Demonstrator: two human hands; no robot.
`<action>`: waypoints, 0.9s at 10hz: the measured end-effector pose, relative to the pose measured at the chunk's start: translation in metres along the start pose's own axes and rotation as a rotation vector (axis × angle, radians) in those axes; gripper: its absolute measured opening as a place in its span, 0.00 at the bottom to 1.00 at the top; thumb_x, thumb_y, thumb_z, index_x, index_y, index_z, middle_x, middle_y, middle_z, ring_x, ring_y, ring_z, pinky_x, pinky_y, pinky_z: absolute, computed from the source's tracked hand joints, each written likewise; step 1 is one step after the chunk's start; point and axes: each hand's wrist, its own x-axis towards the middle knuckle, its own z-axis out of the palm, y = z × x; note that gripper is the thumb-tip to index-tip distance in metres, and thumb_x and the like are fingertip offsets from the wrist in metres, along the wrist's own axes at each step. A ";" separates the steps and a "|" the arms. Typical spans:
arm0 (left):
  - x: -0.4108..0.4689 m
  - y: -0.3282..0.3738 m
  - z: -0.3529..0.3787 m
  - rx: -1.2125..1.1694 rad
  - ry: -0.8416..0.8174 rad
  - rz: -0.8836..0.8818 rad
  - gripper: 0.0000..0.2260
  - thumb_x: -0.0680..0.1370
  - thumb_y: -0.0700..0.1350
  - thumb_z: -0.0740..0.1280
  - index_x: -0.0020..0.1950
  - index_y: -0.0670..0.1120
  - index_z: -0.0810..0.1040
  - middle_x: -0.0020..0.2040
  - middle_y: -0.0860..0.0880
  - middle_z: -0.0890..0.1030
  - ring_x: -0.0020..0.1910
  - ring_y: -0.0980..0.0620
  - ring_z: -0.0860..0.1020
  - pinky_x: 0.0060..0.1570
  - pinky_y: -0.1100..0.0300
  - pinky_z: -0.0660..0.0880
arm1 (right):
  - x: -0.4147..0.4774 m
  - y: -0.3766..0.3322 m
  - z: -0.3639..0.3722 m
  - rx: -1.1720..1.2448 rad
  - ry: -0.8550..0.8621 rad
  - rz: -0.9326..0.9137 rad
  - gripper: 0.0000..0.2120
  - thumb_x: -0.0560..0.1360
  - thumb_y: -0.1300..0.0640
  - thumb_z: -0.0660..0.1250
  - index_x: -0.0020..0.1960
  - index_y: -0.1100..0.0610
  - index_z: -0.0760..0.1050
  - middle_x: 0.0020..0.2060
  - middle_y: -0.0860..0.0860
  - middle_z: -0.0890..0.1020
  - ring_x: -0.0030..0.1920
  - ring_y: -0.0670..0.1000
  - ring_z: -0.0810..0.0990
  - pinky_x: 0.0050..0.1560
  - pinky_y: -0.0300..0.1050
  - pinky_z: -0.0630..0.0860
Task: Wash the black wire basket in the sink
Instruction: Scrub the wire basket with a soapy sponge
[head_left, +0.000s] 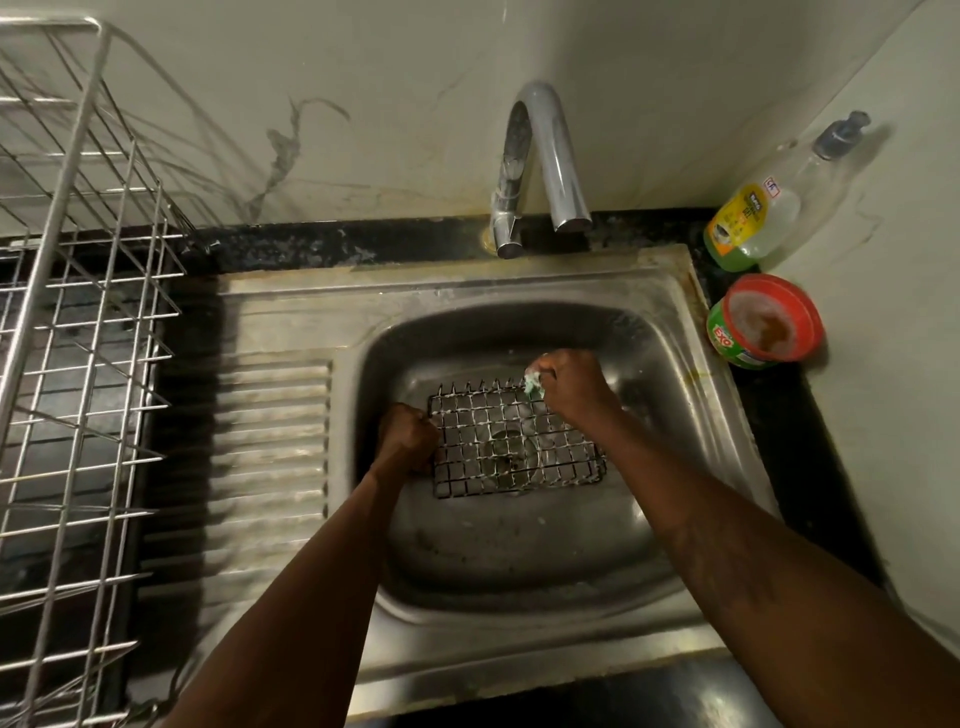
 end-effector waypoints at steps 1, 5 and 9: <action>-0.003 0.005 -0.003 0.054 0.006 0.041 0.06 0.79 0.36 0.65 0.44 0.45 0.77 0.39 0.42 0.82 0.34 0.43 0.84 0.32 0.53 0.83 | -0.023 0.000 -0.001 -0.013 -0.037 -0.107 0.08 0.74 0.67 0.70 0.49 0.60 0.86 0.44 0.56 0.87 0.41 0.51 0.84 0.46 0.41 0.79; -0.007 0.010 -0.007 0.186 0.015 0.079 0.10 0.79 0.37 0.66 0.39 0.49 0.73 0.34 0.51 0.77 0.30 0.53 0.77 0.21 0.66 0.74 | -0.049 0.012 -0.006 0.071 -0.066 -0.054 0.08 0.77 0.68 0.69 0.50 0.60 0.86 0.44 0.56 0.88 0.34 0.41 0.80 0.40 0.28 0.73; 0.005 0.005 -0.003 0.370 0.016 0.130 0.09 0.80 0.39 0.65 0.56 0.38 0.82 0.39 0.46 0.80 0.30 0.52 0.77 0.21 0.67 0.72 | -0.092 0.023 -0.025 -0.001 -0.240 -0.019 0.07 0.74 0.67 0.72 0.48 0.60 0.87 0.44 0.57 0.87 0.41 0.49 0.84 0.46 0.43 0.80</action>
